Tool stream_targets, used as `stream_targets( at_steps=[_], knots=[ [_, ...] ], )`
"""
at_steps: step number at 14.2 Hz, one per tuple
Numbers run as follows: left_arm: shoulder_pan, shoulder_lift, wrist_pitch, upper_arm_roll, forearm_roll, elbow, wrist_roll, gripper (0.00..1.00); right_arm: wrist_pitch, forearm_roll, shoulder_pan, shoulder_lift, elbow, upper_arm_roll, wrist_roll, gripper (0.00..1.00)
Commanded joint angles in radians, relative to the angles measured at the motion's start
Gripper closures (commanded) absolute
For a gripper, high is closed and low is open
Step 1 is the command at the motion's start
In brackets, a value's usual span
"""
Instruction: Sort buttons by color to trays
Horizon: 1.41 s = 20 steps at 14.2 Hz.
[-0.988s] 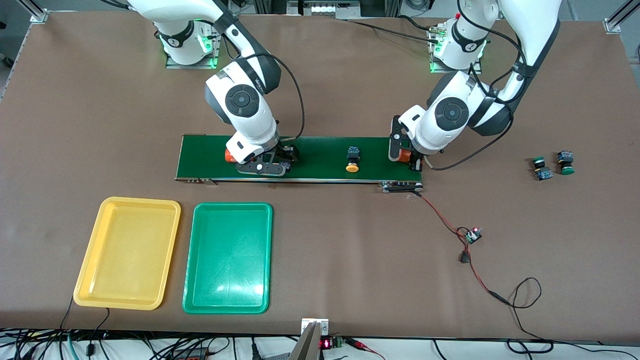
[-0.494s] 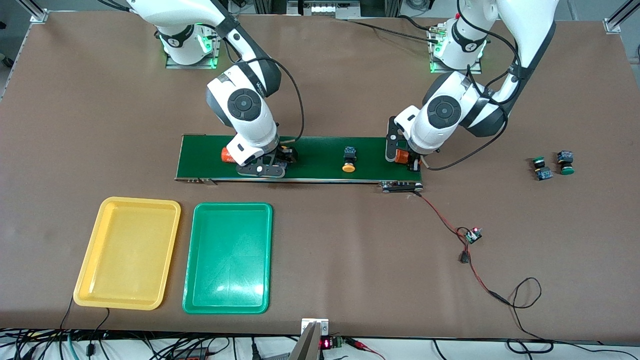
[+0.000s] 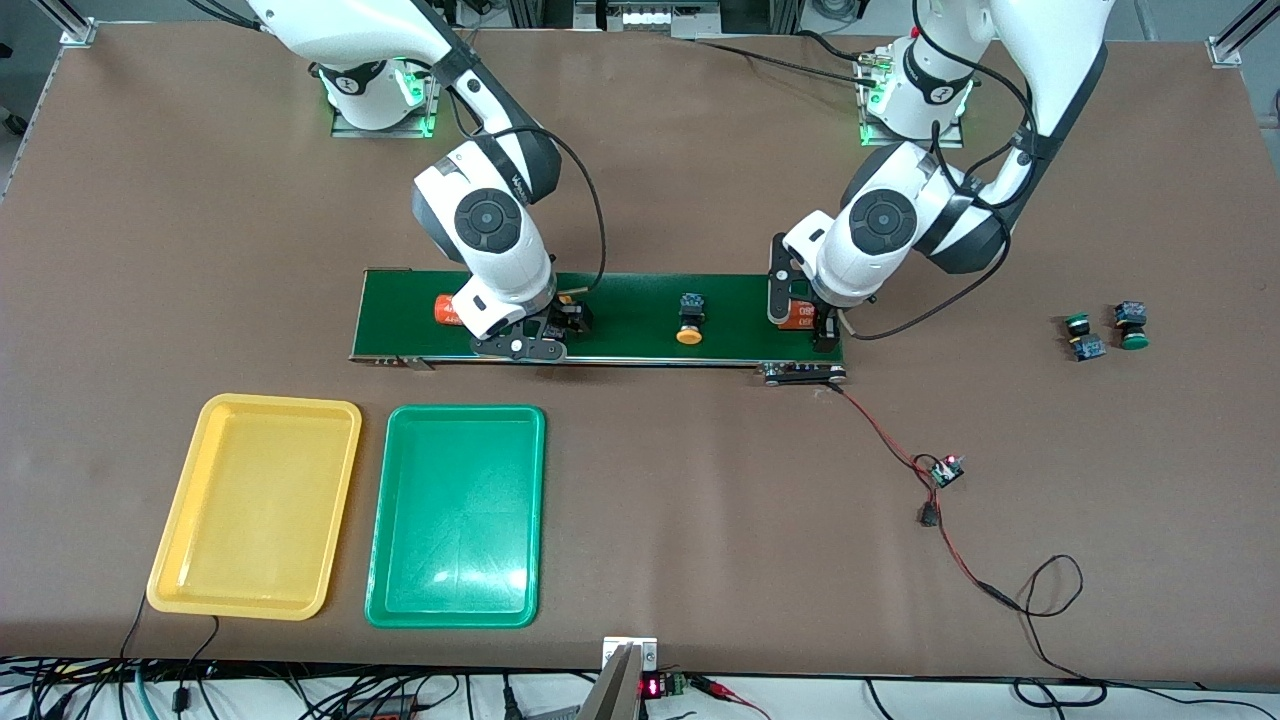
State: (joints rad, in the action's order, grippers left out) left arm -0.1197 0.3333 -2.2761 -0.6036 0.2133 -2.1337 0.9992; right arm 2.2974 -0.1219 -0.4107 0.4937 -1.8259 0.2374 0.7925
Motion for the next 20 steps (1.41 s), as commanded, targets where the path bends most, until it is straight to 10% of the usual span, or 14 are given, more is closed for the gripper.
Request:
stream_targets(
  at_steps=[1, 5, 12, 20],
  knots=[
    [-0.014, -0.069, 0.078, -0.007, 0.014, 0.011, -0.017, 0.0, 0.0, -0.022, -0.014, 0.022, 0.022, -0.009, 0.024, 0.0],
    [-0.154, -0.146, 0.159, -0.002, 0.009, 0.052, -0.008, 0.0, 0.0, -0.05, -0.013, 0.031, 0.023, -0.012, 0.021, 0.05],
    [-0.385, -0.054, 0.216, 0.059, 0.135, 0.221, -0.043, 0.0, -0.001, -0.051, -0.005, 0.034, 0.022, -0.03, -0.015, 0.66],
    [-0.639, 0.104, 0.185, 0.082, 0.136, 0.213, -0.682, 0.0, -0.039, -0.05, 0.001, 0.008, 0.03, -0.046, -0.064, 0.71]
  ],
)
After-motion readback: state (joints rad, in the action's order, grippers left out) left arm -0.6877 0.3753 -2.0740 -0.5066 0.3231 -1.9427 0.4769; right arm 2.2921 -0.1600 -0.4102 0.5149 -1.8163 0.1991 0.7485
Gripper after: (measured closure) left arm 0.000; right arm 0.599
